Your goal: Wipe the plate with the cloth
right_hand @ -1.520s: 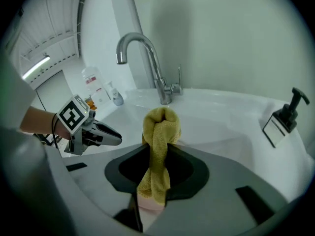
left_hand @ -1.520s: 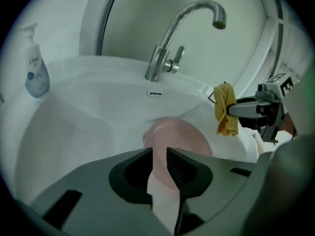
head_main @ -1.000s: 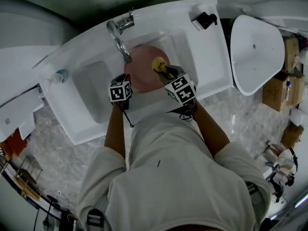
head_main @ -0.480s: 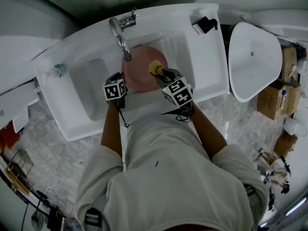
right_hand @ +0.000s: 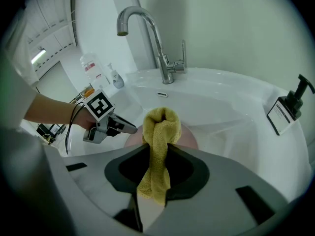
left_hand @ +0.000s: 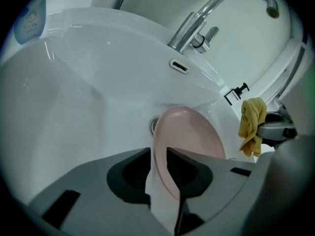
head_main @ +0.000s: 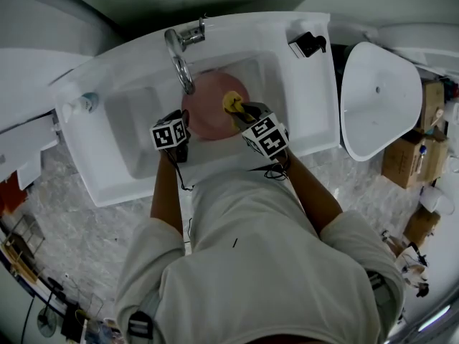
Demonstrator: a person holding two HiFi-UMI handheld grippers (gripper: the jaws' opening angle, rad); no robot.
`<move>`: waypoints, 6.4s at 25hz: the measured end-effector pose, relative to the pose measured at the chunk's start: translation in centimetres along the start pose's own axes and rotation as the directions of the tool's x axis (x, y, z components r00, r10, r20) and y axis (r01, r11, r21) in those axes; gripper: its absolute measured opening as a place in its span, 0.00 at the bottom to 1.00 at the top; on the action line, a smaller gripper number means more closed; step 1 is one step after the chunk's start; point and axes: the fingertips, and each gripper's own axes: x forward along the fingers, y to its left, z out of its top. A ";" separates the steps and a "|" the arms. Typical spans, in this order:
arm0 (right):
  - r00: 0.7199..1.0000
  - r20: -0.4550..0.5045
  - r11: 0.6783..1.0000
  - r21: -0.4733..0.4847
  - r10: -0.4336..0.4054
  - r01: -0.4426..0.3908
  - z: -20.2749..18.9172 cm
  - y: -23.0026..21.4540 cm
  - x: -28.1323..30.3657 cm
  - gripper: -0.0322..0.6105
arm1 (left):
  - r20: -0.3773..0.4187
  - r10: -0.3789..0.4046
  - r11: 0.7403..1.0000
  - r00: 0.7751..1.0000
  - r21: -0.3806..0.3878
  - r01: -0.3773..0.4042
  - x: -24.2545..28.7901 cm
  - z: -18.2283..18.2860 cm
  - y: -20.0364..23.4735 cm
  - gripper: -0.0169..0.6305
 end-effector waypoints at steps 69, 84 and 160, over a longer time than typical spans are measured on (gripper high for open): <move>0.846 -0.472 0.888 -0.238 0.249 -0.394 -7.3 7.4 9.4 0.20 | 0.059 -0.015 0.965 0.998 0.262 -0.001 -6.3 0.8 -5.4 0.10; 0.868 -0.490 0.994 -0.027 0.076 -0.102 -8.8 -1.0 9.7 0.20 | 0.041 -0.012 0.964 0.999 0.267 0.001 -6.3 0.3 -5.2 0.10; 0.945 -0.324 0.990 0.115 -0.045 0.087 -1.6 -5.0 12.7 0.20 | -0.033 -0.036 0.965 0.999 0.261 0.043 -6.0 -1.7 -5.4 0.12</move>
